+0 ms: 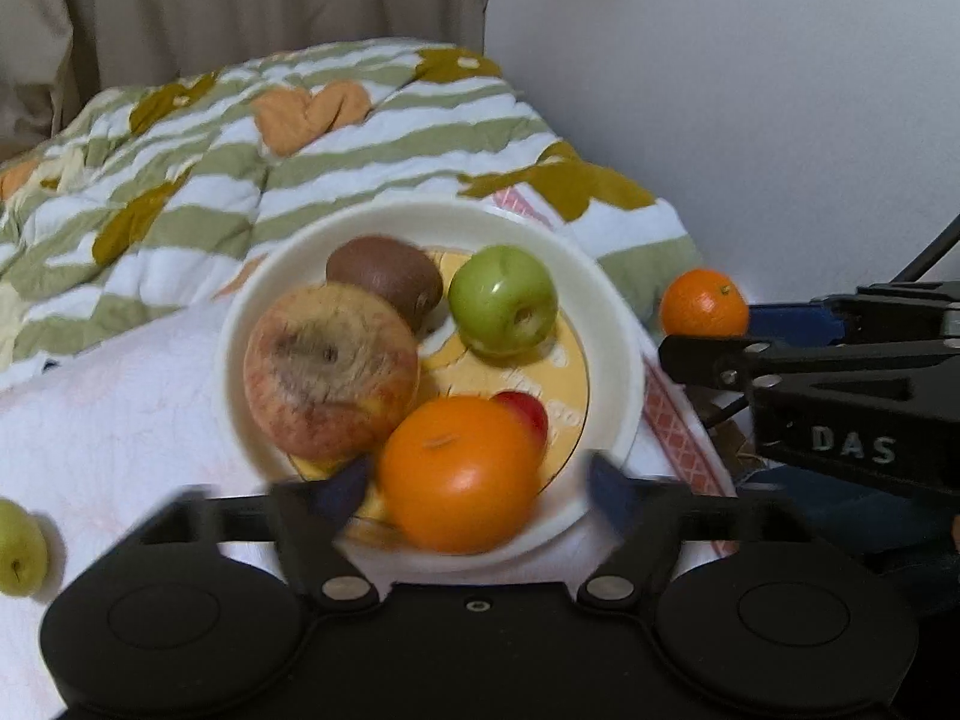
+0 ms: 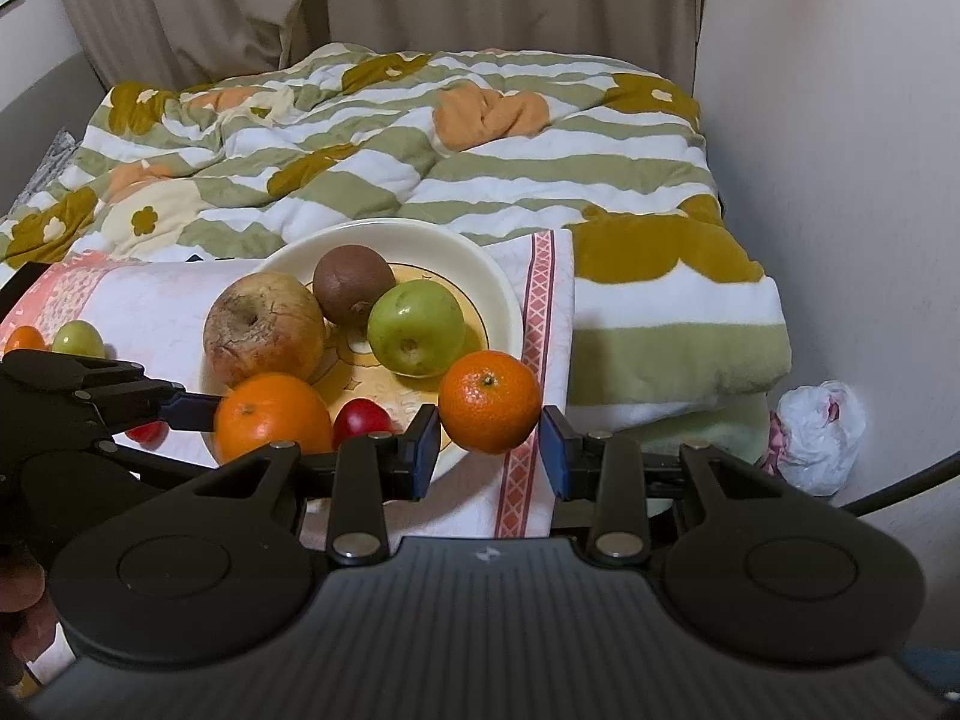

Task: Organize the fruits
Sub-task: 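Carry the large orange and mandarin over the white bowl and lower them in, then open both tools to release the fruits in the bowl and withdraw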

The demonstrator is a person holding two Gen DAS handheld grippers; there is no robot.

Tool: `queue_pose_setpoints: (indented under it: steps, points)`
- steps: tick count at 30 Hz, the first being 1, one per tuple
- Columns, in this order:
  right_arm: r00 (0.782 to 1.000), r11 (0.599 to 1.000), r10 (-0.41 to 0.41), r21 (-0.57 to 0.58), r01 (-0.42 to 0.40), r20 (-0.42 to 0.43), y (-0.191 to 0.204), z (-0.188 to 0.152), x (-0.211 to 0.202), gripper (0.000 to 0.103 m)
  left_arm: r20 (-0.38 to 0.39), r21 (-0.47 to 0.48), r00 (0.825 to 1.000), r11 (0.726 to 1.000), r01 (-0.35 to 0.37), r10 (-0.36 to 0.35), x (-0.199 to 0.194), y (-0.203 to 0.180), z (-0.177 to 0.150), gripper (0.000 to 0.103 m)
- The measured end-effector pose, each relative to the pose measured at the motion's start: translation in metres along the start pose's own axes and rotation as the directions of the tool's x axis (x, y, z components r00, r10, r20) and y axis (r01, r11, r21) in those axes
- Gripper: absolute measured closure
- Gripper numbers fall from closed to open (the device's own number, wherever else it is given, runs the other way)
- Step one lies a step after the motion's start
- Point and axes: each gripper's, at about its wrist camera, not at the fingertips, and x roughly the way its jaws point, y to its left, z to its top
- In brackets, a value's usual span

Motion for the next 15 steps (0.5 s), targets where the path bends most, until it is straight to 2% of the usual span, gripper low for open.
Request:
queue_pose_setpoints:
  steps: [4, 9, 15]
  points:
    - [1.0, 1.0, 0.001, 0.01, -0.001, 0.002, -0.003, 0.001, -0.001, 0.052, 0.01, 0.024, 1.0, 1.0, -0.01, 0.009, -0.008, -0.002, -0.001, 0.003]
    - [1.0, 1.0, 0.01, -0.008, -0.01, -0.005, 0.0, 0.003, 0.001, 0.052, -0.002, 0.007, 1.0, 1.0, -0.011, 0.011, -0.015, 0.004, -0.007, 0.003]
    - [0.999, 0.999, 0.028, -0.039, -0.029, -0.018, 0.008, 0.008, 0.008, 0.052, 0.02, -0.007, 0.999, 0.999, -0.037, 0.037, -0.03, 0.014, -0.018, 0.002]
